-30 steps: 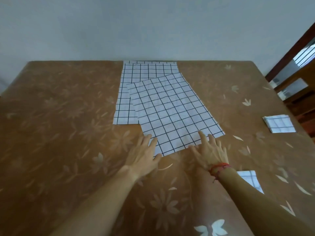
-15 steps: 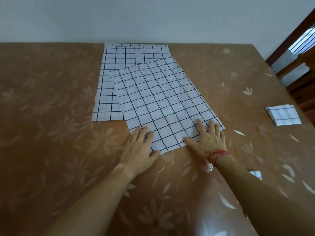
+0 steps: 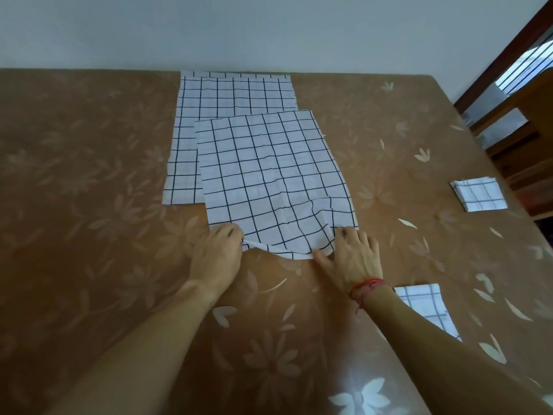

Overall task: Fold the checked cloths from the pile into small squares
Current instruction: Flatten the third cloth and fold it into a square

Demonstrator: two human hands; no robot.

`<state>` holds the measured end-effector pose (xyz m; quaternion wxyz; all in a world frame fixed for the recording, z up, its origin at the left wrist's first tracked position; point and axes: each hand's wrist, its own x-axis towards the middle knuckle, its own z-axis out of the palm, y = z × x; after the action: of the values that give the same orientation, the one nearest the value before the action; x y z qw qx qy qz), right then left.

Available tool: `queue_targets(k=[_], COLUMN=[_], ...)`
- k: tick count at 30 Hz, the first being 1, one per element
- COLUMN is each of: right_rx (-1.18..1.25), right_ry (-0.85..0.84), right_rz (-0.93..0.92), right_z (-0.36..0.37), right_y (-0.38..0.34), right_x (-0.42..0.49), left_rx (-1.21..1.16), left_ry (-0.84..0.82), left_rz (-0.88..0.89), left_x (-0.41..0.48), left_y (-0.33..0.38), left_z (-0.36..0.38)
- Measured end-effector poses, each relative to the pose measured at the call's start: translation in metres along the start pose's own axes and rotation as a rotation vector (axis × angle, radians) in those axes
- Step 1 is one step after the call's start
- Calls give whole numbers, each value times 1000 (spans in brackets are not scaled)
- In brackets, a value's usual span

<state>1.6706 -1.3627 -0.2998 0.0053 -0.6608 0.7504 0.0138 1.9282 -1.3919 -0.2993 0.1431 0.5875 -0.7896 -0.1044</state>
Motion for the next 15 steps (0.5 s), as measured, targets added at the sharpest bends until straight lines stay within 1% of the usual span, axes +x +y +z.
queue_targets(k=[5, 8, 10, 11, 13, 14, 15], right_rx=[105, 94, 99, 85, 156, 173, 288], right_ry=[-50, -103, -155, -141, -155, -174, -281], right_rz=[-41, -71, -73, -86, -111, -52, 44], right_z=[-16, -24, -31, -24, -47, -58, -73], right_y=[-14, -24, -33, -32, -38, -39, -46], right_x=[-33, -44, -52, -55, -66, -70, -79], left_rx=[-15, -85, -139, -188, -290, -328, -356], left_ry=[51, 23, 40, 42, 46, 43, 34], left_rz=[-91, -117, -135, -154, -191, -212, -230], left_x=[-23, -39, -52, -59, -72, -78, -84], left_y=[-12, -18, -21, -22, -25, -28, -32], left_z=[-27, -45, -58, -64, -77, -81, -86])
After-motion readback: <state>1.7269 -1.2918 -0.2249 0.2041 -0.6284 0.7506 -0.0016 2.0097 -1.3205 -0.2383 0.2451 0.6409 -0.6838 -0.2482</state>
